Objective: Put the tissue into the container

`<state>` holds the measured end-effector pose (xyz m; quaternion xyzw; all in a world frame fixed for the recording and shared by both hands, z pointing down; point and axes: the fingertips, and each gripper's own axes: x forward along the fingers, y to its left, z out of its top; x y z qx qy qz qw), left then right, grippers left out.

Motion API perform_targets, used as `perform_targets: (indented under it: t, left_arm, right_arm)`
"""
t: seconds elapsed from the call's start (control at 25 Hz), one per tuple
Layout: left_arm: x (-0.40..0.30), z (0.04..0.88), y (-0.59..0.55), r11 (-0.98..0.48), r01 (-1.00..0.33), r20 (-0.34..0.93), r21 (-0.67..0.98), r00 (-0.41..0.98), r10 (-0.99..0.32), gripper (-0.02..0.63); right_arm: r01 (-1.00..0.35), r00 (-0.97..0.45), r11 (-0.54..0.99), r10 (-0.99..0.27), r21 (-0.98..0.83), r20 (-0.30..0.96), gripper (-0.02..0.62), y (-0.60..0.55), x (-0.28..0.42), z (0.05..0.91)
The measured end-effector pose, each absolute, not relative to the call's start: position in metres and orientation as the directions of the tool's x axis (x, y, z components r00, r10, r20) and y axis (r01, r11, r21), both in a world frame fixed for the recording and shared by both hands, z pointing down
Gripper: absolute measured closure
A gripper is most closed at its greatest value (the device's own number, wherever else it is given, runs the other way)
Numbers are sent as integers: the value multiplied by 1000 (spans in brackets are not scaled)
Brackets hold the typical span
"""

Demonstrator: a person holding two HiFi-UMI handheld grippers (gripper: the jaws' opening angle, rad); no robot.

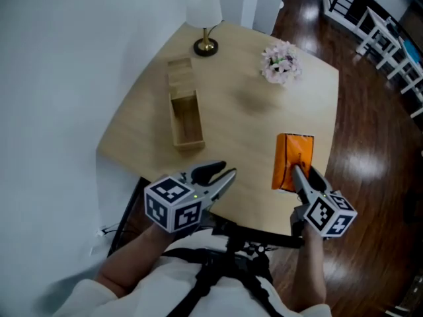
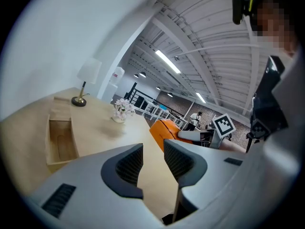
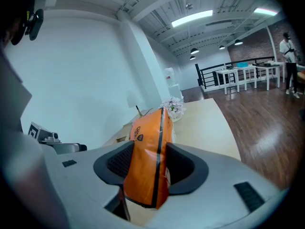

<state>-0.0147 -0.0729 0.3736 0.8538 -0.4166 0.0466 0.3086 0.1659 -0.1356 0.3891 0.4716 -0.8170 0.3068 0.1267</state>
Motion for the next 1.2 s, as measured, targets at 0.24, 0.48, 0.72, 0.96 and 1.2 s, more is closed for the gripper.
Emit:
perform_targets:
  t: [0.24, 0.48, 0.72, 0.96, 1.2]
  left_arm:
    - [-62, 378, -67, -414, -769, 341, 487, 604, -720, 476]
    - [-103, 384, -66, -369, -786, 340, 496, 566, -751, 476]
    - [-134, 389, -64, -353, -792, 338, 498, 552, -762, 476]
    - [-165, 393, -62, -331, -802, 342, 498, 532, -775, 476]
    - [-196, 399, -62, -320, -807, 346, 496, 522, -780, 476]
  right_arm:
    - [-831, -553, 402, -672, -385, 493, 391, -138, 121, 389]
    - [-821, -570, 425, -653, -381, 500, 394, -144, 82, 390]
    - [-811, -584, 440, -636, -385, 504, 396, -147, 38, 393]
    - [-809, -588, 470, -623, -354, 516, 397, -150, -5, 386]
    - [-781, -624, 491, -600, -384, 501, 399, -152, -44, 398]
